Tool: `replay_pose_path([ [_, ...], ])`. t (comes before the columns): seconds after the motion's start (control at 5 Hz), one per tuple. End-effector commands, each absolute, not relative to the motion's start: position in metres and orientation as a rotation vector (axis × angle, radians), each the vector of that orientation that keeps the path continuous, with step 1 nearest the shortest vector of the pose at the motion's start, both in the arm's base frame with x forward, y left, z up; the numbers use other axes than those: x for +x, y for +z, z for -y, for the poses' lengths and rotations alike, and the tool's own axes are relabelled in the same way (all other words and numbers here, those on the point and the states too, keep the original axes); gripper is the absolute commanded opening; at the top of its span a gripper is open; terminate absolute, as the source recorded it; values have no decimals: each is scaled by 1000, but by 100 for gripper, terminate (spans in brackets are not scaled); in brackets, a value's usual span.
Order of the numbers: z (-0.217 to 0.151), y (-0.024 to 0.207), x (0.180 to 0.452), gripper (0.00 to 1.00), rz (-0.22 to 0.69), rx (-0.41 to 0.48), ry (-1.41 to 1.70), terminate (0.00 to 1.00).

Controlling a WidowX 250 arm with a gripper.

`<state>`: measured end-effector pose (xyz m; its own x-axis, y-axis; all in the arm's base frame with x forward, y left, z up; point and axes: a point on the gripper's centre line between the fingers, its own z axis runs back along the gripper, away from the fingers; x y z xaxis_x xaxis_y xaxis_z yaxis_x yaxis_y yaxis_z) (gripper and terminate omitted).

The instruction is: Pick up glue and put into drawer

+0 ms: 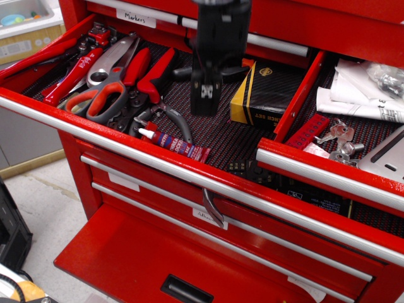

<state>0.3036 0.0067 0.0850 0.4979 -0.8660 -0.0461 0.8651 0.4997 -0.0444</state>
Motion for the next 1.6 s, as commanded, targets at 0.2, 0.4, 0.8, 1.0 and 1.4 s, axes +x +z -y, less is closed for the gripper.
replay_pose_path([
  [0.2, -37, 76, 281, 100, -5, 72, -1067, 0],
  [0.4, -47, 68, 282, 100, 14, 90, -1081, 0],
  [0.8, -51, 53, 289, 100, 58, 89, -1087, 0],
  [1.0, -47, 44, 284, 100, 77, 81, -1067, 0],
  [1.4, -48, 30, 283, 0, 111, 76, -1047, 0],
])
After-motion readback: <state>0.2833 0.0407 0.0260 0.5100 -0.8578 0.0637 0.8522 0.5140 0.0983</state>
